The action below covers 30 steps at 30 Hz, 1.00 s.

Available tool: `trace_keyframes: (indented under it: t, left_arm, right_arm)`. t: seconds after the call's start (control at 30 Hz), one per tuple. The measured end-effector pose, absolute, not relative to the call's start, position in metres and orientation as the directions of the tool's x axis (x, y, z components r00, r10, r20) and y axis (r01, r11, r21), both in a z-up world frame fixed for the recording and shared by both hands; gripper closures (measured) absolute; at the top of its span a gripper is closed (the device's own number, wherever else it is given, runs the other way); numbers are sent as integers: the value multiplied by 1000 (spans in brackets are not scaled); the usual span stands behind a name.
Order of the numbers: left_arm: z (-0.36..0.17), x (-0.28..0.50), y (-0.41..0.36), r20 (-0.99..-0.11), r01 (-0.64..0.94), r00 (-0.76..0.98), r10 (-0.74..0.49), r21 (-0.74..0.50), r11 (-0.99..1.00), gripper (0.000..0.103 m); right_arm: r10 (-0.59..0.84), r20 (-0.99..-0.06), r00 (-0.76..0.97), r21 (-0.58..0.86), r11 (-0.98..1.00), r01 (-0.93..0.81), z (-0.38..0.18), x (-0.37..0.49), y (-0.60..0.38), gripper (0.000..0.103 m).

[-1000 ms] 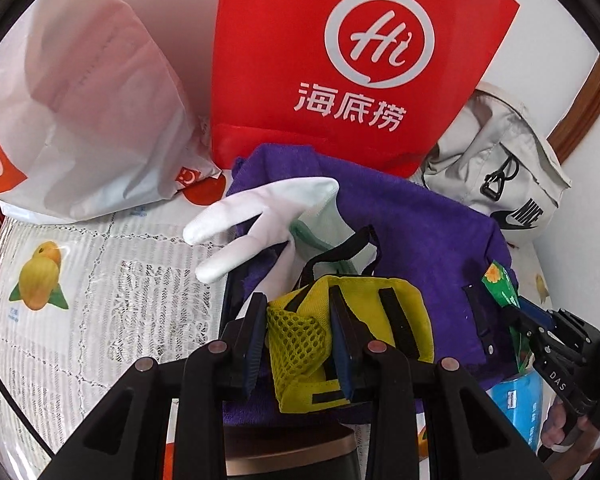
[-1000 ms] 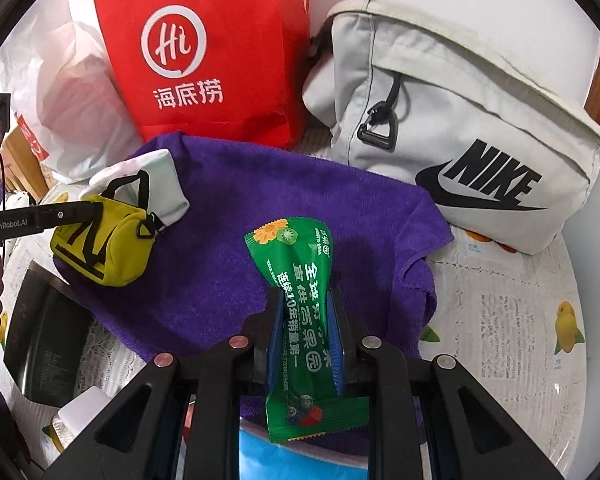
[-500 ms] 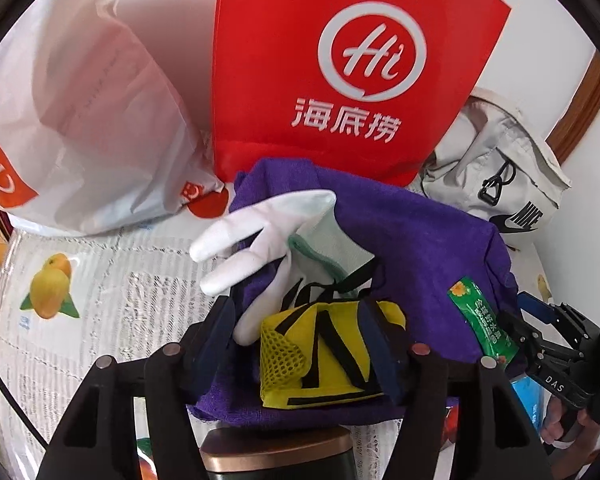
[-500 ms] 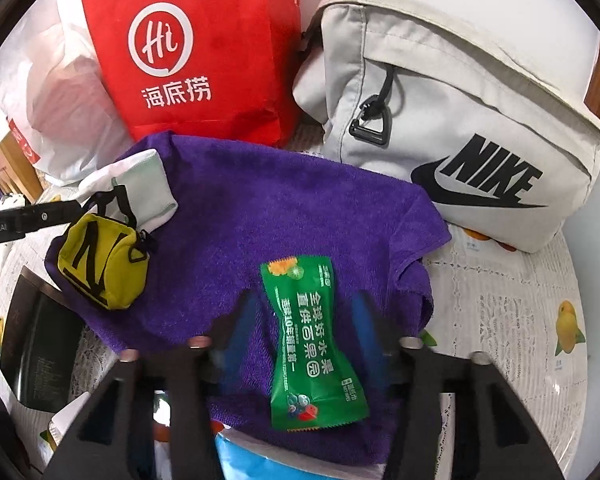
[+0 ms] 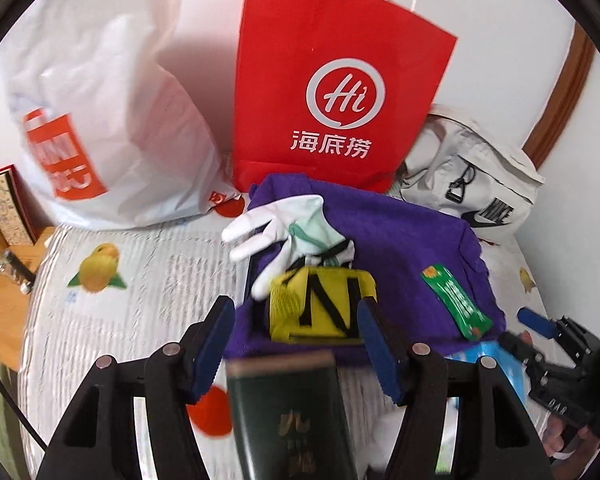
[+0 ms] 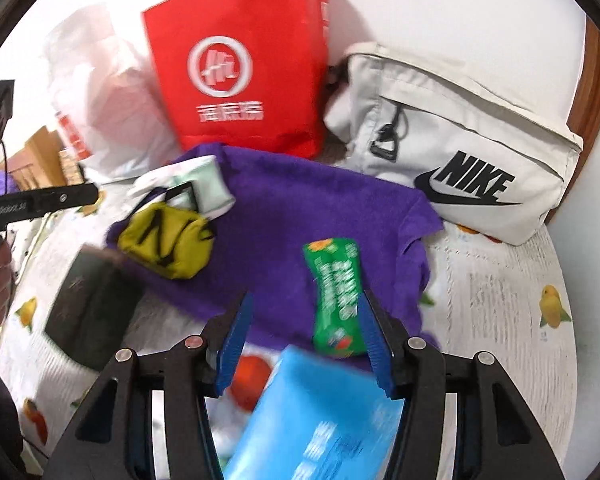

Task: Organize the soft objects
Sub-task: 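Open both tools to drop the yellow pouch and green packet onto the towel, then grasp the white foam block with the right tool while the left tool reaches the pile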

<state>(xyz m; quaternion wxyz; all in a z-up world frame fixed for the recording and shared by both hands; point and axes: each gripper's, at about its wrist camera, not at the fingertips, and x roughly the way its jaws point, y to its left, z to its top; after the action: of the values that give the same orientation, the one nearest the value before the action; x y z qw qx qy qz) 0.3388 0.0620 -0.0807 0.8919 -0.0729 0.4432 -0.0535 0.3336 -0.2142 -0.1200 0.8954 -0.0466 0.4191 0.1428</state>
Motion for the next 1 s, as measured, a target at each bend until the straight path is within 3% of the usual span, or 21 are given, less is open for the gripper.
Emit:
trace_keyframes:
  t: [0.27, 0.37, 0.7, 0.77, 0.8, 0.83, 1.0]
  left_arm:
    - [-77, 275, 74, -780, -5, 610, -139, -180, 984, 41]
    - [-84, 255, 79, -788, -21, 601, -137, -187, 982, 41]
    - [-110, 226, 104, -812, -69, 569, -131, -206, 976, 41]
    - [-115, 226, 108, -814, -77, 564, -136, -216, 973, 41]
    - [-118, 226, 111, -815, -81, 562, -140, -223, 971, 41]
    - [-120, 227, 112, -816, -84, 560, -144, -228, 970, 41]
    - [-127, 226, 113, -822, -82, 548, -156, -239, 967, 41]
  right_arm:
    - [318, -772, 551, 27, 882, -471, -134, 267, -165, 39]
    - [334, -772, 541, 5, 854, -521, -141, 254, -148, 30]
    - [260, -802, 539, -193, 740, -644, -173, 248, -95, 26]
    - [221, -806, 548, -236, 730, -641, -180, 252, -88, 30]
    - [214, -808, 549, -245, 726, -643, -182, 252, -87, 46]
    - [207, -810, 548, -255, 718, -648, -183, 253, -86, 52]
    - [208, -782, 587, -268, 738, -619, -172, 253, -89, 54]
